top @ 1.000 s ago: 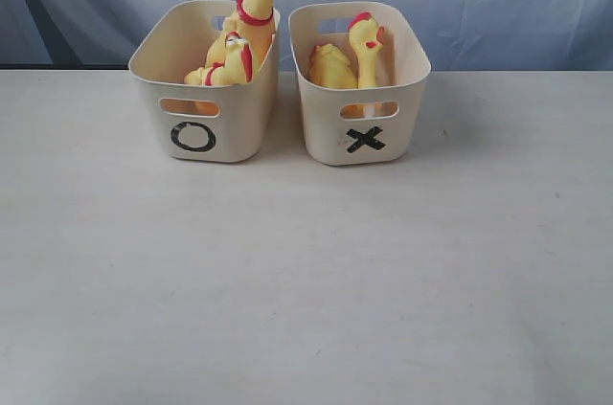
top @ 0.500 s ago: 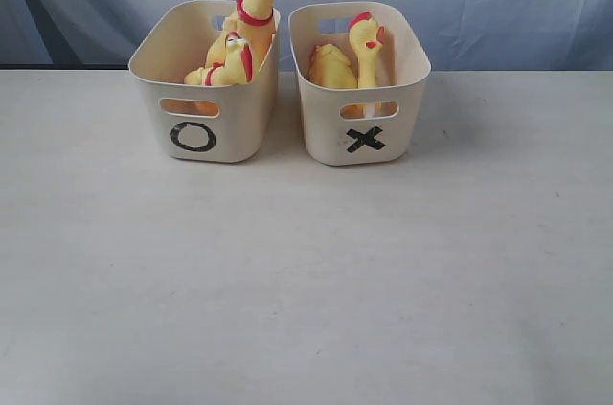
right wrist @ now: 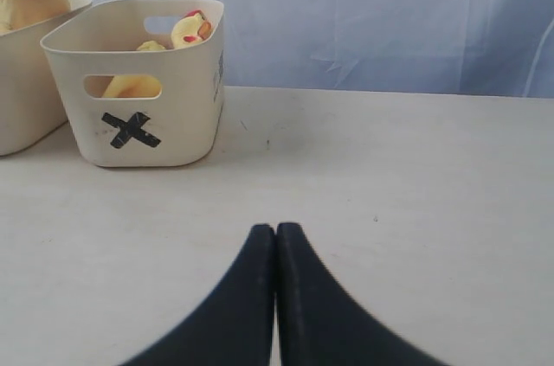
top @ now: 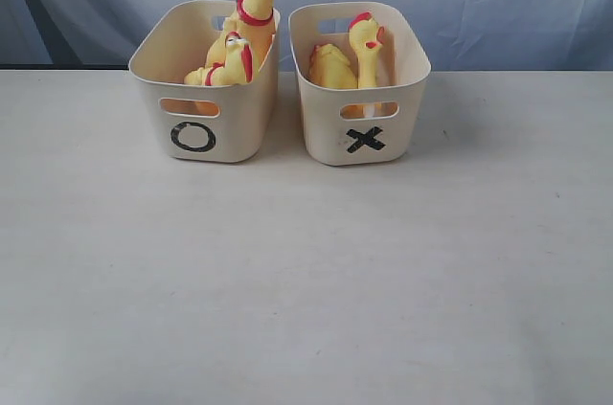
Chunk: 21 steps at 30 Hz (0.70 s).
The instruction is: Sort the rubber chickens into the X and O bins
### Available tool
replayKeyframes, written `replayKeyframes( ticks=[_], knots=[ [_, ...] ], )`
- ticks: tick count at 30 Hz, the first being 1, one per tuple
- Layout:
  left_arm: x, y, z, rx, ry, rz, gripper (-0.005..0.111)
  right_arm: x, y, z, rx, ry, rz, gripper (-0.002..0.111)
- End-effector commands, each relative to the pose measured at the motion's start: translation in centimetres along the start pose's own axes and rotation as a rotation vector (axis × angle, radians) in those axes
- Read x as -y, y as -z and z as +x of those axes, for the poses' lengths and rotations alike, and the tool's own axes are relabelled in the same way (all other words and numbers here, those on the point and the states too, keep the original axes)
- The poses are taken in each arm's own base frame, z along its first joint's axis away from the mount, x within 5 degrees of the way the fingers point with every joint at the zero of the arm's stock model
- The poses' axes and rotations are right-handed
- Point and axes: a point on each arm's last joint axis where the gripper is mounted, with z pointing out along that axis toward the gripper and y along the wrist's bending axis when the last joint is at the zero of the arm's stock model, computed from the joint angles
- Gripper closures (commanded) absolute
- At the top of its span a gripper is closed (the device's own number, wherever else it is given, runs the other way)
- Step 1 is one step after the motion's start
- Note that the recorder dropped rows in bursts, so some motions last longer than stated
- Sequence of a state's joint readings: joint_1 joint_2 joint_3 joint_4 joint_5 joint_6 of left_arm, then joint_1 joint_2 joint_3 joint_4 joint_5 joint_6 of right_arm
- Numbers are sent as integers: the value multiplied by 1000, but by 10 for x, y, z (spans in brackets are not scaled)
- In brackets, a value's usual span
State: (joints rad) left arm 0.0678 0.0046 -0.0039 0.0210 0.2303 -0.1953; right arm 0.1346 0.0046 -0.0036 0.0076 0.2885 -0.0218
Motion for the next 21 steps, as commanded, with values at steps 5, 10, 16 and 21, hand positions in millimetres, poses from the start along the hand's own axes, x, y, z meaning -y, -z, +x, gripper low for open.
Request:
replayKeyframes(
  ticks=[5,10,16,21],
  knots=[
    [0,0,0,10,-118,-1,107,0,0,0,9,2,5,108],
    [0,0,0,10,-136,-1,107,0,0,0,9,2,5,108],
    [0,0,0,10,-157,-1,107,0,0,0,7,2,5,108],
    [0,0,1,6,-157,-1,107,0,0,0,7,2,5,108]
  ],
)
